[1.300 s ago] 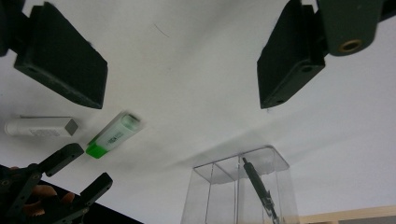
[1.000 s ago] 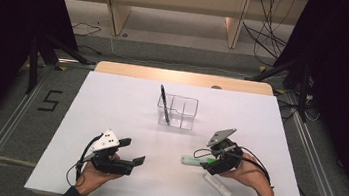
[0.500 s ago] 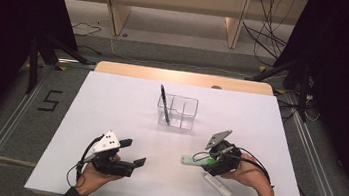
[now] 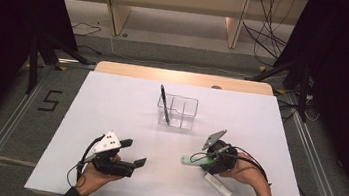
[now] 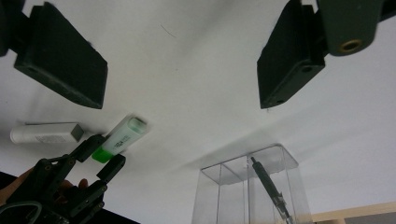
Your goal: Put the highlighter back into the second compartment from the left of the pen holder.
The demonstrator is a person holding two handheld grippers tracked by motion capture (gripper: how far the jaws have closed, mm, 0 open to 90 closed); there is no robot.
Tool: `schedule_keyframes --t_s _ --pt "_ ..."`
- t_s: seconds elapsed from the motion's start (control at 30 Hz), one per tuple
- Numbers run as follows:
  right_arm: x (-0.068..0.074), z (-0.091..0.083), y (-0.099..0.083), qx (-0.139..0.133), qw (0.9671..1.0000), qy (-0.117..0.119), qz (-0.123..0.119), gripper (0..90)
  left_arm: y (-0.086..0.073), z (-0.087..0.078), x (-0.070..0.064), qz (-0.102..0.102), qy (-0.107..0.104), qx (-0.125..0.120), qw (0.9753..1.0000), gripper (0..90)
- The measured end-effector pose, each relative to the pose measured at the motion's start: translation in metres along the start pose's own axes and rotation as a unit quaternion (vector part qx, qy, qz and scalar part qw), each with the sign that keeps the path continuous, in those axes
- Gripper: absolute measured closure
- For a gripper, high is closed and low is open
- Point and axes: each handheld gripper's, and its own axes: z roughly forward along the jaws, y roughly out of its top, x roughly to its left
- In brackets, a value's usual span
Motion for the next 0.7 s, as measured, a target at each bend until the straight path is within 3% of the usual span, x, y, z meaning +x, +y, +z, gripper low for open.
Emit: schedule_keyframes --t_s 0.13,0.47,0.7 --pt "-0.0004 -0.0001 -0.0002 0.002 0.9999 0.008 0.009 56.5 -0.0002 -0.0003 0.0005 -0.001 0.000 -0.001 1.0000 16.2" --pt "0.0025 -0.0003 0.0010 0.006 0.9999 0.012 0.004 65.9 -0.0002 -0.0009 0.0006 -0.001 0.001 -0.001 1.0000 16.2" --pt "0.0059 -0.0007 0.0023 0.009 0.9999 0.001 -0.006 67.2 -0.0003 -0.0009 0.0006 -0.001 0.001 -0.001 1.0000 16.2"
